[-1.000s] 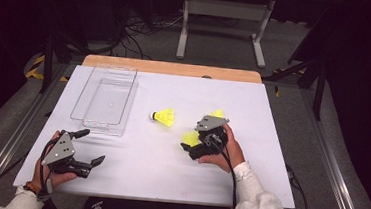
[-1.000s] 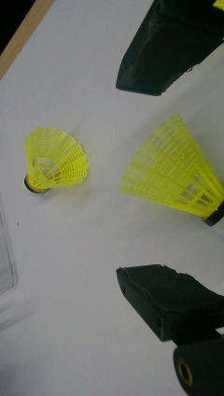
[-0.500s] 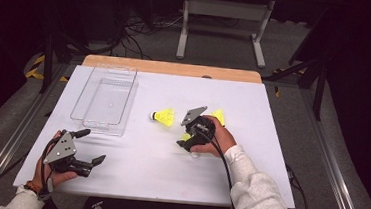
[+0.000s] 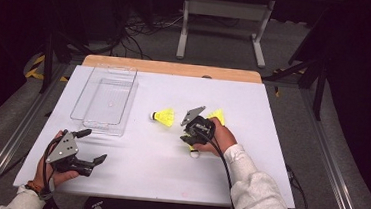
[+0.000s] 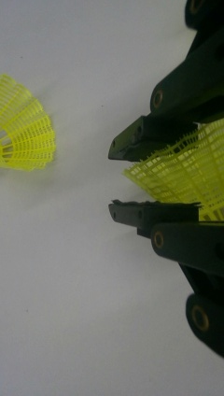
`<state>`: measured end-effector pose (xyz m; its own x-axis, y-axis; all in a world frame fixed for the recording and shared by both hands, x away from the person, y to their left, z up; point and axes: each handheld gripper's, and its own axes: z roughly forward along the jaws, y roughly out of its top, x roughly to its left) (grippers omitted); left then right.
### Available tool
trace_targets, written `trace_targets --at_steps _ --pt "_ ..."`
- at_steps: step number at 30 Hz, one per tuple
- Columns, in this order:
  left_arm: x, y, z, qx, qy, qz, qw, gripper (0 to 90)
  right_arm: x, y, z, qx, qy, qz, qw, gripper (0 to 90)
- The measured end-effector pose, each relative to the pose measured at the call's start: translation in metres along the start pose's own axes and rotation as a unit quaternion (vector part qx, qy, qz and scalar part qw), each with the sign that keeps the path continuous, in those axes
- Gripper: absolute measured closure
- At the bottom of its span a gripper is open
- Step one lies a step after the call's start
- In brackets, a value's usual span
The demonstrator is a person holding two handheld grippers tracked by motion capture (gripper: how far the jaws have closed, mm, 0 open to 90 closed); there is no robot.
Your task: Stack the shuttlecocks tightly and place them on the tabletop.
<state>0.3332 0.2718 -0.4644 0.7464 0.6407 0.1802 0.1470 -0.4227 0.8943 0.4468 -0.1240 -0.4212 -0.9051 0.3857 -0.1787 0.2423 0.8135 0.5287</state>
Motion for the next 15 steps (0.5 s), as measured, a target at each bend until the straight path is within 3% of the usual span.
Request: trace_targets --at_steps 8,15 --pt "0.000 0.000 0.000 0.002 0.000 0.000 1.0000 5.0 0.000 0.001 -0.013 -0.033 0.020 0.019 0.9991 88.6" --pt "0.000 0.000 0.000 0.001 0.000 0.002 1.0000 5.1 0.001 0.007 -0.025 -0.079 0.008 0.029 0.9964 89.1"
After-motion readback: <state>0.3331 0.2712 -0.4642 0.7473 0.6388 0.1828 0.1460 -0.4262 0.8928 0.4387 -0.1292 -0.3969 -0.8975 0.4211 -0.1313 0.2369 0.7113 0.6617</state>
